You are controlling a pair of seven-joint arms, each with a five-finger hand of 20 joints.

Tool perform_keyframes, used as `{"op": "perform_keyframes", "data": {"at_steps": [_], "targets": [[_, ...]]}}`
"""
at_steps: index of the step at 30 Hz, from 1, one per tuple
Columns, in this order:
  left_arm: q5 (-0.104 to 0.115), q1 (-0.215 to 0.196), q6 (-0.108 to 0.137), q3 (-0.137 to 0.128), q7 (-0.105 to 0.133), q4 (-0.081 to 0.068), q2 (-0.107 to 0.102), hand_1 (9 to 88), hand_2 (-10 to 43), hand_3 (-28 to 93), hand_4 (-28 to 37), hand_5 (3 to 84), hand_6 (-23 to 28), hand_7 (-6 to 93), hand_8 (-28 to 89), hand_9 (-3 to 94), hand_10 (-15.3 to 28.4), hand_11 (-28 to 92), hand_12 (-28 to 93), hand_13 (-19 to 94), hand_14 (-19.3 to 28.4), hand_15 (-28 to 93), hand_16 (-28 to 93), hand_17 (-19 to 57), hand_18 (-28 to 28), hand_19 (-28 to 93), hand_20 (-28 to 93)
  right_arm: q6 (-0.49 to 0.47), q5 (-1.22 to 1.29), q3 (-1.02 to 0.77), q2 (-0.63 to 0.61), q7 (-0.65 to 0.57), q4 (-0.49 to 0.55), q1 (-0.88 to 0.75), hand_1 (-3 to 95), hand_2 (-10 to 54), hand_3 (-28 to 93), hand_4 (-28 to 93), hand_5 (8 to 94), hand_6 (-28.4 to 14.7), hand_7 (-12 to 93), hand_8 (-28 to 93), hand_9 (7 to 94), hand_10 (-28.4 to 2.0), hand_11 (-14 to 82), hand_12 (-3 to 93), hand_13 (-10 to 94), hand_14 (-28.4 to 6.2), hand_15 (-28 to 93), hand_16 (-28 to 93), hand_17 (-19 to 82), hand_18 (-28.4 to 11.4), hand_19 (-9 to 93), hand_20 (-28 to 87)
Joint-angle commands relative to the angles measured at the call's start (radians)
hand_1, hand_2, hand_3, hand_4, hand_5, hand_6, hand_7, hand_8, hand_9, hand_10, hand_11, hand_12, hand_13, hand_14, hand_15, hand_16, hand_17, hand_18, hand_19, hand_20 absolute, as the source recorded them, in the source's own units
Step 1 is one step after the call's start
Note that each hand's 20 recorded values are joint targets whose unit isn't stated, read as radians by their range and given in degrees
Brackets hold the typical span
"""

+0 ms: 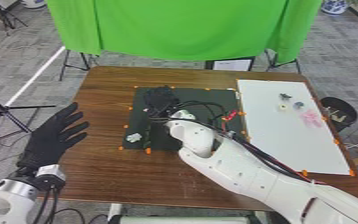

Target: Arrange flowers

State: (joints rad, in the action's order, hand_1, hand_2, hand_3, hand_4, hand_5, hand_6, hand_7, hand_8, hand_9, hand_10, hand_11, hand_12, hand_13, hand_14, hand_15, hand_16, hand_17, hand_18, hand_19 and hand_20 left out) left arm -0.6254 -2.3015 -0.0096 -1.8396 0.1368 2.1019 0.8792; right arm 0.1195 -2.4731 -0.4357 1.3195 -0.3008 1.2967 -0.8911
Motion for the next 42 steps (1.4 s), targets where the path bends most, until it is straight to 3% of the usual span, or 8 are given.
{"op": "perform_keyframes", "data": {"at_steps": [1,20,27,31,35,42], "targets": [[-0.001,0.003,-0.006,0.003,-0.011,-0.006,-0.002,22.9,-2.7,70,-28.3,24.3,3.5,16.1,-10,21.0,10.5,14,18,15,15.1,26,1,-11.6,18.7,32,9,-0.007,-0.009,-0.001,0.005,-0.021,0.010,0.009,39.3,-9.5,76,-28,65.8,2.4,50,-1,79.4,-6.4,40.9,42.2,71,-5.5,76,34,31,-17.5,81,45],[-0.002,0.000,-0.007,0.001,-0.010,-0.009,0.004,23.0,-2.7,70,-28.3,24.3,3.6,16.0,-10,21.0,10.7,14,18,15,15.1,26,2,-11.6,18.7,33,9,-0.056,0.011,-0.027,-0.003,-0.020,0.030,0.000,33.5,-9.5,79,-28,64.1,2.5,45,-1,75.7,-8.1,46.2,33.6,68,-5.7,76,34,29,-17.5,79,46],[-0.003,-0.002,-0.005,-0.001,-0.011,-0.008,0.006,22.8,-2.8,71,-28.3,24.3,3.5,16.0,-10,21.0,10.6,14,18,15,15.1,26,1,-11.6,18.7,33,9,-0.056,0.029,-0.037,-0.005,-0.020,0.045,-0.003,29.4,-9.5,82,-28,64.3,3.2,43,-10,74.4,-8.5,46.5,33.2,67,-5.9,77,34,28,-17.7,79,47],[-0.004,-0.015,-0.005,-0.007,-0.008,-0.001,0.015,22.9,-2.8,70,-28.3,24.3,3.5,16.1,-10,21.0,10.6,14,18,15,15.1,26,1,-11.6,18.7,33,9,-0.085,0.081,-0.079,-0.013,-0.057,0.121,-0.014,28.2,-9.5,83,-28,64.2,3.1,43,-19,73.4,-8.6,46.5,33.3,67,-6.2,77,35,28,-17.9,79,47],[-0.001,-0.024,-0.002,-0.014,-0.010,0.001,0.023,22.8,-2.8,70,-28.3,24.3,3.5,16.1,-10,21.0,10.6,14,18,15,15.1,26,1,-11.6,18.7,33,9,-0.157,0.210,-0.162,-0.066,-0.100,0.268,-0.022,26.9,-9.5,84,-28,63.0,2.2,42,-19,71.1,-9.2,46.1,33.4,65,-6.7,77,34,27,-18.2,78,47],[-0.001,-0.043,-0.005,-0.028,-0.013,0.006,0.036,22.8,-2.8,70,-28.3,24.3,3.5,16.2,-10,21.1,10.6,14,18,15,15.1,26,1,-11.6,18.7,32,9,-0.208,0.347,-0.313,-0.293,-0.124,0.457,-0.042,26.4,-9.5,84,-28,59.0,1.0,40,-19,67.4,-9.7,45.9,32.8,63,-7.1,76,33,26,-18.3,78,46]]}}
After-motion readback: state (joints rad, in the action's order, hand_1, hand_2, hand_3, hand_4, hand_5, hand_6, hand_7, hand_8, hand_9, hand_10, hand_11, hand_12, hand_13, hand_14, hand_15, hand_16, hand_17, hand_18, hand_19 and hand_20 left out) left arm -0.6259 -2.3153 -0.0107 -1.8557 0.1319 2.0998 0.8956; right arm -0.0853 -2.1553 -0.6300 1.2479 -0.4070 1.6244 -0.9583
